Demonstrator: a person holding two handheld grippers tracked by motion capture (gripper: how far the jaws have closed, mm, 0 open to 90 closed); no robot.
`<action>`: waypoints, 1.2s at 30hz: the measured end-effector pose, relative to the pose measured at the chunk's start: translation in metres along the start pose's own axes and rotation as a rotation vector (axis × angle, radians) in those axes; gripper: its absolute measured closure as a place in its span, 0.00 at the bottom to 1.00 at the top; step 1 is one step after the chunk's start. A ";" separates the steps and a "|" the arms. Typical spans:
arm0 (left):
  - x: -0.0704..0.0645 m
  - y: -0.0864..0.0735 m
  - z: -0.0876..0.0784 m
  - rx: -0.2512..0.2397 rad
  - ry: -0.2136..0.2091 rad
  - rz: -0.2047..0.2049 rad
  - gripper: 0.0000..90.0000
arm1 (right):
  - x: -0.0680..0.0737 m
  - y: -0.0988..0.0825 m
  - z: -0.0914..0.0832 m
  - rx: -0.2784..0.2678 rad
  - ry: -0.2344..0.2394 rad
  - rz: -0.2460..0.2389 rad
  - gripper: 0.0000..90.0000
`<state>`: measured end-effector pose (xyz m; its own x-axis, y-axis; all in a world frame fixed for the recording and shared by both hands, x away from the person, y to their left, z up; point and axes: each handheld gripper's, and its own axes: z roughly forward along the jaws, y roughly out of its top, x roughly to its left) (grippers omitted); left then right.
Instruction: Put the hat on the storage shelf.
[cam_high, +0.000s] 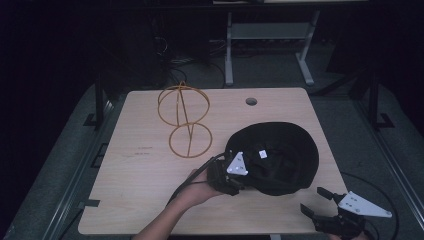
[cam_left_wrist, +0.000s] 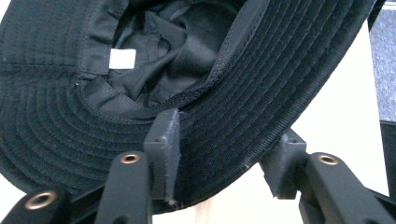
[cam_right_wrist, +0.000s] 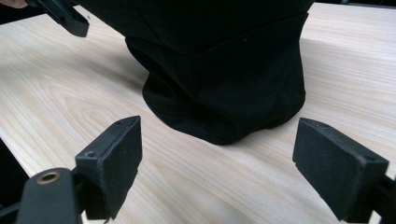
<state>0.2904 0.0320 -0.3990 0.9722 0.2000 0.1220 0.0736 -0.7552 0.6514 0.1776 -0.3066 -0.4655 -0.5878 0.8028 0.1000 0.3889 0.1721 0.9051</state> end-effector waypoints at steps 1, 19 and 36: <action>0.000 0.000 0.000 0.004 0.006 0.007 0.62 | 0.001 0.000 0.000 -0.001 -0.001 0.001 0.17; 0.015 -0.002 -0.017 -0.124 -0.056 -0.119 0.91 | 0.006 0.003 0.003 -0.001 0.000 -0.019 0.17; 0.028 0.002 -0.040 -0.279 -0.133 -0.241 0.95 | 0.007 0.015 0.016 -0.035 -0.001 -0.022 0.16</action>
<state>0.3091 0.0615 -0.3643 0.9562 0.2542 -0.1452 0.2575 -0.4939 0.8305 0.1902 -0.2890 -0.4577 -0.5956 0.7993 0.0796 0.3509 0.1698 0.9209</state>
